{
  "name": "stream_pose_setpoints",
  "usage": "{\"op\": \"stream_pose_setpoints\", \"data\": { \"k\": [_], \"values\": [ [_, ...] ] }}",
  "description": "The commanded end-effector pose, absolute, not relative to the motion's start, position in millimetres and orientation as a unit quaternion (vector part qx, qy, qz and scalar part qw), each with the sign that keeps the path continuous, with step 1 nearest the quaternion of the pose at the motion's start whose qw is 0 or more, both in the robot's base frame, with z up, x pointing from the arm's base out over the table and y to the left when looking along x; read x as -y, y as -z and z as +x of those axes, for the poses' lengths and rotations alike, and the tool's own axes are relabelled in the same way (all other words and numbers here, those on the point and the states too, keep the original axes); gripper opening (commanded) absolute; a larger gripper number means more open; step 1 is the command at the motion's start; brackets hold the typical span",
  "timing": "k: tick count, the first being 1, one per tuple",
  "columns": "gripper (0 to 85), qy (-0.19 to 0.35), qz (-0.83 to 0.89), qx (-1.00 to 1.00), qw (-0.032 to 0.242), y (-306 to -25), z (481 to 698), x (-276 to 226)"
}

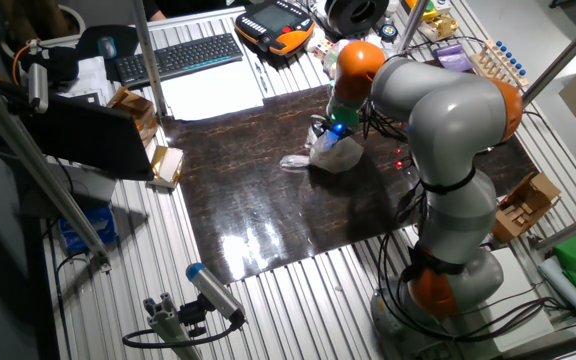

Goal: Pick up a bag of things

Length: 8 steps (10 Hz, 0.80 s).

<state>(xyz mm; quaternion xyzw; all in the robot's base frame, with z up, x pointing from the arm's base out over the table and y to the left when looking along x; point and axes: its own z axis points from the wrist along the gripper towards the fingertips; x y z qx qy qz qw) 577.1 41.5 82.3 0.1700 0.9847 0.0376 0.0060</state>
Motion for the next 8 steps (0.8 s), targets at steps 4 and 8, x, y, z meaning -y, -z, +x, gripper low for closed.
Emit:
{"op": "stream_pose_setpoints", "data": {
  "k": [4, 8],
  "values": [
    [0.7, -0.041, 0.154, -0.987, -0.009, -110.3, 580.4, -41.2],
    [0.7, -0.034, 0.142, -0.989, -0.023, -156.5, 583.5, -37.9]
  ]
}}
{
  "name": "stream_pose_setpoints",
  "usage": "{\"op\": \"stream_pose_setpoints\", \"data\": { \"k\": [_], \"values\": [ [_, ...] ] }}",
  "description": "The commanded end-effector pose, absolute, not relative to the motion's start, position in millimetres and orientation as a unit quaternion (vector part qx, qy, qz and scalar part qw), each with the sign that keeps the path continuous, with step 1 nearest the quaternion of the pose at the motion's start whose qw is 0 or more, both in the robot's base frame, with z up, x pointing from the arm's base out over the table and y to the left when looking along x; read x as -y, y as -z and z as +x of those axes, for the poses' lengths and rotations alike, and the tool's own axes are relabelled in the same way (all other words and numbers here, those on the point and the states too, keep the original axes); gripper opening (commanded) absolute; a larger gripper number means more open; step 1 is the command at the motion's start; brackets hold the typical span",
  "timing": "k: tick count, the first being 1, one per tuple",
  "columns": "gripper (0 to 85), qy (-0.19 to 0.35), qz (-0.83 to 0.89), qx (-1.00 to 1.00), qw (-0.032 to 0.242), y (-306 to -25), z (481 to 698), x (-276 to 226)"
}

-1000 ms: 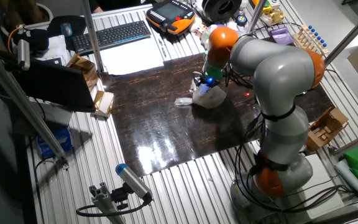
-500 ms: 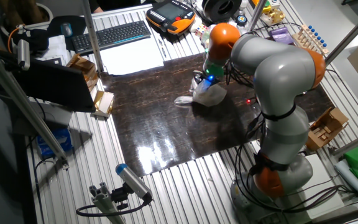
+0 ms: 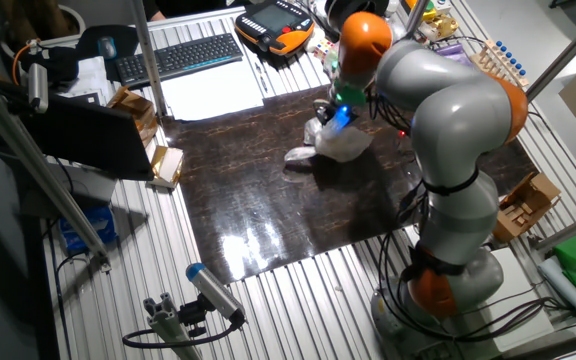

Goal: Pick up a bag of things

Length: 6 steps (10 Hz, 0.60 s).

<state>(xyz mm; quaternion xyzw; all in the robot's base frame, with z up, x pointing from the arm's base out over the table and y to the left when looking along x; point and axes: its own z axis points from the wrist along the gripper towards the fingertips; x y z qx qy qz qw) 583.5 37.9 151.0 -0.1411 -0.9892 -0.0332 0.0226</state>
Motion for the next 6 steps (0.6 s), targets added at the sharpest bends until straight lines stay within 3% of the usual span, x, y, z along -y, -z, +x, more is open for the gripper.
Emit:
{"op": "stream_pose_setpoints", "data": {
  "k": [1, 6],
  "values": [
    [0.7, 0.032, -0.139, 0.99, 0.023, -165.9, 582.9, -38.1],
    [0.7, 0.033, -0.114, 0.992, 0.042, -234.4, 570.8, -29.7]
  ]
}}
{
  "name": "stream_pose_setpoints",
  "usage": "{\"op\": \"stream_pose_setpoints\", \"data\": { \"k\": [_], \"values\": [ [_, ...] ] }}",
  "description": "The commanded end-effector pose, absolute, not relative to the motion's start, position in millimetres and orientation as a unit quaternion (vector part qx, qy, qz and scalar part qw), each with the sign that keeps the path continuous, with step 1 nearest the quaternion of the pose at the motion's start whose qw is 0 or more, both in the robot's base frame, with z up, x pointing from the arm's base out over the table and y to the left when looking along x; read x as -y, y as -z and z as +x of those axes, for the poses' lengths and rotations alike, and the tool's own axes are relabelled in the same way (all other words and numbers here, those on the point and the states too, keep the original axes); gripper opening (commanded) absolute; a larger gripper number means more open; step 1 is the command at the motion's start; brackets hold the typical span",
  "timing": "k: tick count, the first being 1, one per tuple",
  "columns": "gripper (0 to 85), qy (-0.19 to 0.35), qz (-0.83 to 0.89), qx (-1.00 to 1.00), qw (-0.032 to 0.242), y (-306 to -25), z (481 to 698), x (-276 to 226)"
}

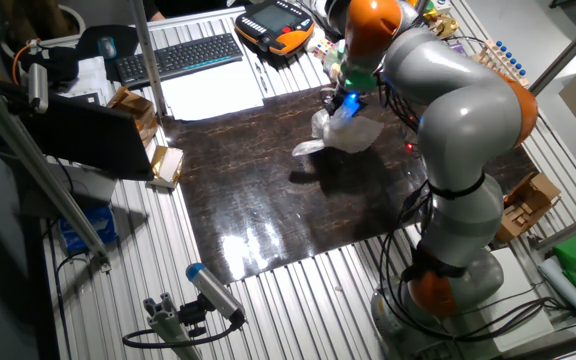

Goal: Pick up a bag of things

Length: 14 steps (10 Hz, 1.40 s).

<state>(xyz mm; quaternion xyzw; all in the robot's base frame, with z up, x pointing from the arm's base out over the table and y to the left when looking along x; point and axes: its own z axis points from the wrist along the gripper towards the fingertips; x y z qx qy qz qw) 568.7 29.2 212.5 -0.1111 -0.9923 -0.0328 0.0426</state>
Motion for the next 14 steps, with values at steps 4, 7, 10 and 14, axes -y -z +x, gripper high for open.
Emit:
{"op": "stream_pose_setpoints", "data": {
  "k": [4, 7, 10, 14],
  "values": [
    [0.7, 0.035, -0.082, 0.995, 0.034, -269.1, 540.2, -27.2],
    [0.7, 0.034, -0.069, 0.997, 0.031, -269.0, 538.7, -29.8],
    [0.7, 0.037, -0.066, 0.997, 0.031, -267.0, 541.0, -33.7],
    [0.7, 0.032, -0.067, 0.997, 0.027, -264.9, 543.4, -33.8]
  ]
}}
